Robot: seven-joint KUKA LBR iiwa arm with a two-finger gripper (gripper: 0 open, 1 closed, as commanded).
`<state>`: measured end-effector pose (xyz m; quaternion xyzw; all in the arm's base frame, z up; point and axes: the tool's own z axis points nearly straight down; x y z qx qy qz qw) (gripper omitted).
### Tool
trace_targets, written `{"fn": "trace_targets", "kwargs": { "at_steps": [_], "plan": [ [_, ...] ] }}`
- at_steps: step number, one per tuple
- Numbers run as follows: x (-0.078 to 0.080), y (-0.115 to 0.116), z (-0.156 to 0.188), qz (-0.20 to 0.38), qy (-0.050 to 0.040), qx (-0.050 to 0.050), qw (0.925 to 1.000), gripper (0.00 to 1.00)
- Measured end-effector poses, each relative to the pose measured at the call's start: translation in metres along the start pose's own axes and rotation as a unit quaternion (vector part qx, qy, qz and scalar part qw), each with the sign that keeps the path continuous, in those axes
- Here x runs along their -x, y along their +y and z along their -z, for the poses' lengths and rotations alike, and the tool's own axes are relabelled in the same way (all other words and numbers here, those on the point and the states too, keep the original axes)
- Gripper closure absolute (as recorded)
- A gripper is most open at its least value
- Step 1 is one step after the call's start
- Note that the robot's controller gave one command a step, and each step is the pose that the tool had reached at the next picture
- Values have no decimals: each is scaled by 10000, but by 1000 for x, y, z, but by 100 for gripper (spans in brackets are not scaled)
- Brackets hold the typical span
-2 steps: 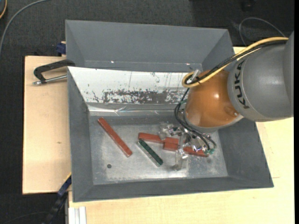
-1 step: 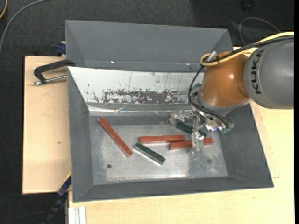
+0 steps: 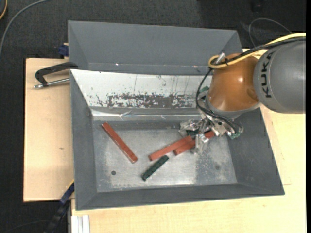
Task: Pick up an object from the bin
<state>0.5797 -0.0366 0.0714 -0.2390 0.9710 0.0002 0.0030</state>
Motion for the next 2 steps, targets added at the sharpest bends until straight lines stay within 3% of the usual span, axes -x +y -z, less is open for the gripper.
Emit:
{"fn": "trace_targets", "kwargs": {
  "at_steps": [1,2],
  "plan": [
    [1,0,189,488,-41,-32,9988,100],
    [-14,-48,185,1894,0,-13,9819,100]
  ]
}}
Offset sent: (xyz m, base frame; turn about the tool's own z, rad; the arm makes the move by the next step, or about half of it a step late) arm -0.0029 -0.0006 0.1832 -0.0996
